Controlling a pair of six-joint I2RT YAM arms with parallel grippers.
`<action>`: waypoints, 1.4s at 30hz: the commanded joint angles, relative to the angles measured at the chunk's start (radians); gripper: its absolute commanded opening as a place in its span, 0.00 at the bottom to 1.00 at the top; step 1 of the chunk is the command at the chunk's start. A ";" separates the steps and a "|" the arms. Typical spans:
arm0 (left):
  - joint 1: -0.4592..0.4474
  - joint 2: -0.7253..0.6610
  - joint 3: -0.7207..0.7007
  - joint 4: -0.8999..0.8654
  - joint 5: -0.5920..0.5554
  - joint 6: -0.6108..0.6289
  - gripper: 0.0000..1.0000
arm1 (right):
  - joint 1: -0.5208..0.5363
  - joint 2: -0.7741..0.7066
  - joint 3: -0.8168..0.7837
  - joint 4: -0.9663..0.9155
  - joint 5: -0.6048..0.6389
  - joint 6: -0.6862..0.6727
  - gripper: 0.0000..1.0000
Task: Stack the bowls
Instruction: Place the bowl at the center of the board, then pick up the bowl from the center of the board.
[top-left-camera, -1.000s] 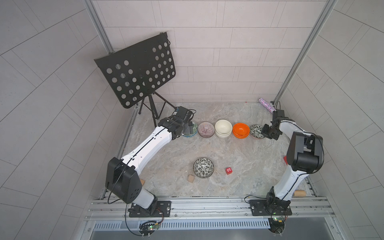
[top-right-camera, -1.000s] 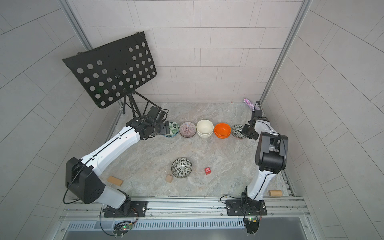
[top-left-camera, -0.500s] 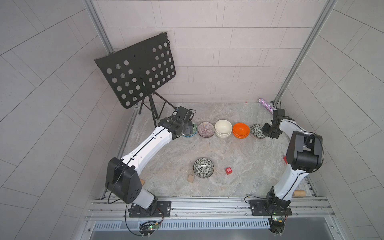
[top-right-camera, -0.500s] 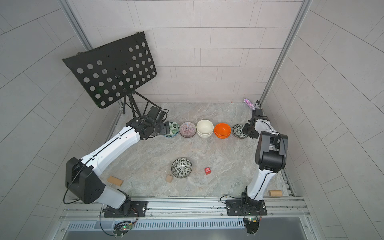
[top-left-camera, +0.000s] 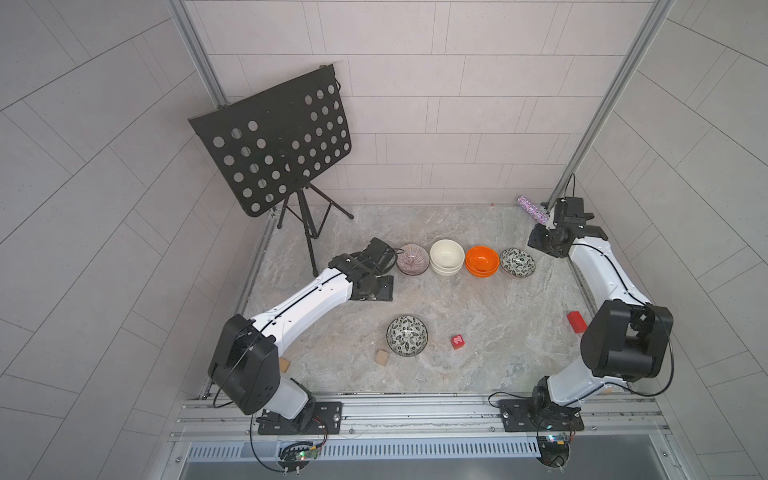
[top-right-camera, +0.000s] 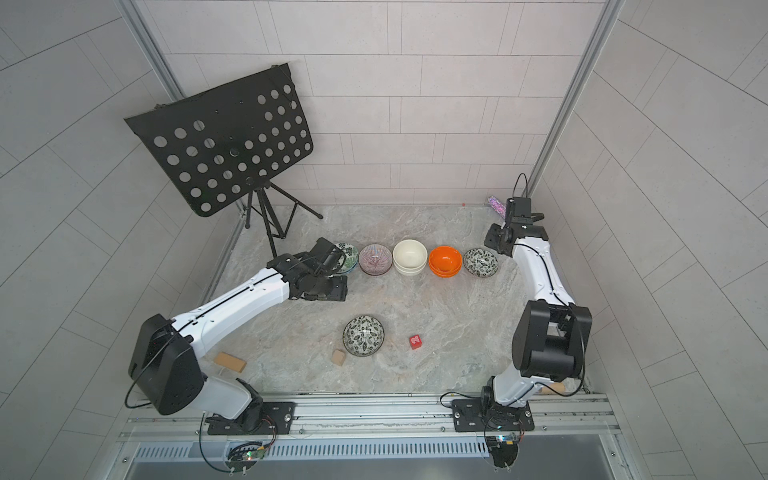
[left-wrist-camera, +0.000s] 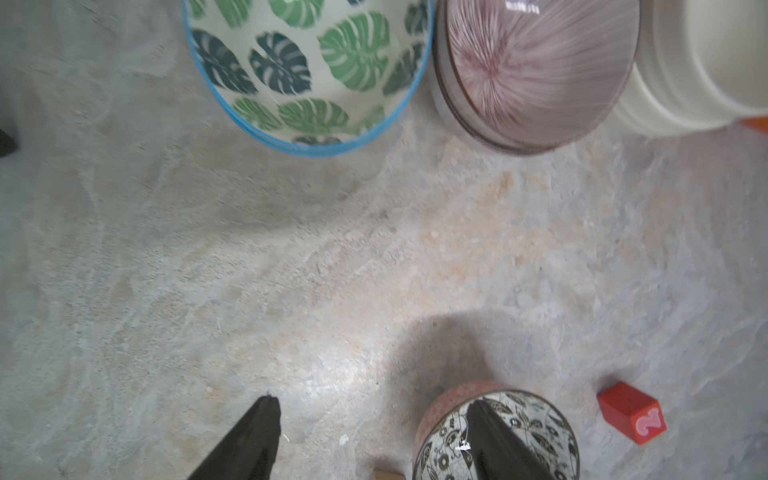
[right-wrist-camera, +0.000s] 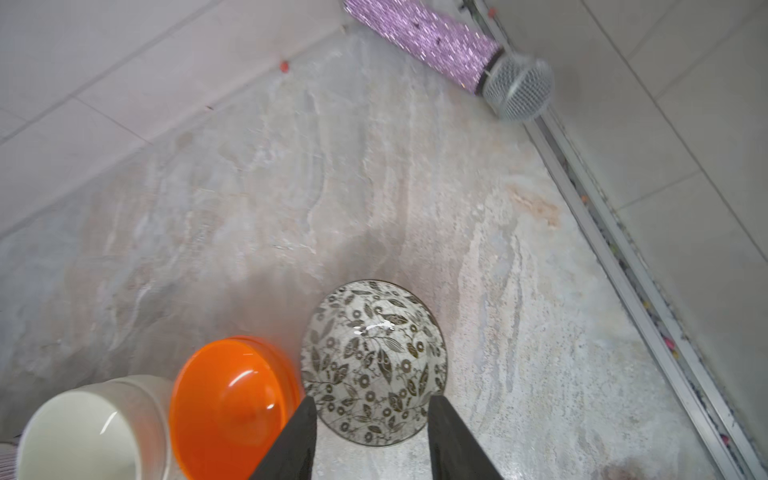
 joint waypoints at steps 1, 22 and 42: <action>-0.054 -0.032 -0.058 -0.028 0.063 -0.037 0.68 | 0.059 -0.005 0.013 -0.056 0.024 -0.025 0.48; -0.116 0.070 -0.218 0.127 0.137 -0.102 0.37 | 0.144 0.022 0.041 -0.075 0.025 -0.037 0.49; -0.032 0.065 0.018 0.130 0.107 -0.125 0.00 | 0.319 -0.054 0.065 -0.129 -0.008 -0.083 0.49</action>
